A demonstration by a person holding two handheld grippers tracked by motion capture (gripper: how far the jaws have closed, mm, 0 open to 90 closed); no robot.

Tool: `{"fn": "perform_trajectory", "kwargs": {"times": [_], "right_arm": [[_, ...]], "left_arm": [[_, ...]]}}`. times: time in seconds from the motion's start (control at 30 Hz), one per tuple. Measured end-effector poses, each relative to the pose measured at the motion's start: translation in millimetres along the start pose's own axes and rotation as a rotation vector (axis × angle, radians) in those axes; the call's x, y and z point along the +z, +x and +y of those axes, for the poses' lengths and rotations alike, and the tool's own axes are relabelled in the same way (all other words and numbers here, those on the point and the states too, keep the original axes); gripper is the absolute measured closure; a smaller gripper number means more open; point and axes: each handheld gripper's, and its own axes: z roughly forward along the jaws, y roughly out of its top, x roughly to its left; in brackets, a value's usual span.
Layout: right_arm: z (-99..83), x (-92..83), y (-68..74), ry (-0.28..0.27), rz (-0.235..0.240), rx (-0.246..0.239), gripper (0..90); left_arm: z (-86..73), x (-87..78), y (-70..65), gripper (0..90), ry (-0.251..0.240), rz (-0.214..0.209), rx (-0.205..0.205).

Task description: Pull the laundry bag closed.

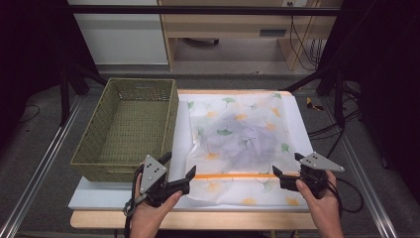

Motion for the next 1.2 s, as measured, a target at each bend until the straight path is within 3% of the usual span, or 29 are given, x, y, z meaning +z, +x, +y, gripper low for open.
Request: {"fn": "perform_trajectory", "kwargs": {"times": [0.27, 0.73, 1.2], "right_arm": [[-2.2, -2.1, -7.8, -0.001, -0.026, 0.010, 12.4], [-6.8, -3.8, -17.3, 0.001, -0.052, 0.037, 5.4], [-13.2, -8.8, -32.5, 0.005, -0.081, 0.072, 5.3]], "left_arm": [[5.4, -6.8, 15.0, 13.4, -0.007, 0.016, -0.008], [13.8, -19.7, 38.9, 5.0, -0.024, 0.071, -0.021], [18.0, -39.6, 70.2, 4.2, -0.053, 0.126, -0.045]]}}
